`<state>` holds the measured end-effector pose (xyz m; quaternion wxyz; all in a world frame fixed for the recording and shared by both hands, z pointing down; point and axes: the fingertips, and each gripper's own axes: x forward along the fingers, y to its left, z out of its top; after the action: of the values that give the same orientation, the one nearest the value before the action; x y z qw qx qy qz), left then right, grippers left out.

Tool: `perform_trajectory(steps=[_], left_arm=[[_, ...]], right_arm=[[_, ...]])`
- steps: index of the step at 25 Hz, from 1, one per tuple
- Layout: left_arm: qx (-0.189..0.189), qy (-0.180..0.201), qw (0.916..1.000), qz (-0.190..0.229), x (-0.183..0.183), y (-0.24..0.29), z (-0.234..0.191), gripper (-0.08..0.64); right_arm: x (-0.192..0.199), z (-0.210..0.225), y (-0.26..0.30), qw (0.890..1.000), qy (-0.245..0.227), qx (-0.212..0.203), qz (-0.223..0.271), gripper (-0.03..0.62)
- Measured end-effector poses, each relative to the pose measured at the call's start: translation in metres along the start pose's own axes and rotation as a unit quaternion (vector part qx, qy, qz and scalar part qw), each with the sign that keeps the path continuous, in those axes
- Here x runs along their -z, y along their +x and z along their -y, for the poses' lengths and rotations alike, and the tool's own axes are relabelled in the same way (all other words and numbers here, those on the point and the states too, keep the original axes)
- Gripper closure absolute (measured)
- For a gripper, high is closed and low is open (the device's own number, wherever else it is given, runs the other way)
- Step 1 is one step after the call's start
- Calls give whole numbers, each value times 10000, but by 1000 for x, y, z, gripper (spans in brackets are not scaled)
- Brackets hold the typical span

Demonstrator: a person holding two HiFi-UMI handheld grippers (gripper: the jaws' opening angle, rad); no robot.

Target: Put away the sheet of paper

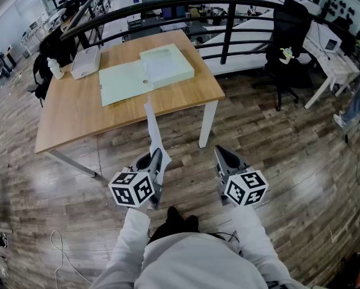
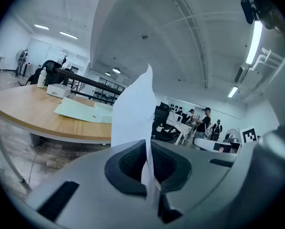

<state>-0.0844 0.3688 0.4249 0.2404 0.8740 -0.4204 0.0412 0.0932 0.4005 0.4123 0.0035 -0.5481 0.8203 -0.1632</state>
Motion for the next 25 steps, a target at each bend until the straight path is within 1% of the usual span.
perform_trajectory(steps=[4,7,15,20,25], left_arm=[[44,24,10000,13,-1,2,5,543],[26,95,10000,14,-4,3,7,543],[-104,187,9997,-136,-2,6,-2,543],[-58,223,9996,-142,-13,23,-12,543],[9,197,9997,-151,-28,52,-33,543]], right_arm=[[-2,1,-2,9999,-27,-121,74,566],[-4,4,-3,9999,8,-125,118,565],[6,12,3,9997,98,-202,20,565],[-1,26,23,9997,182,-176,46,565],[-9,35,59,9997,100,-209,2,565]])
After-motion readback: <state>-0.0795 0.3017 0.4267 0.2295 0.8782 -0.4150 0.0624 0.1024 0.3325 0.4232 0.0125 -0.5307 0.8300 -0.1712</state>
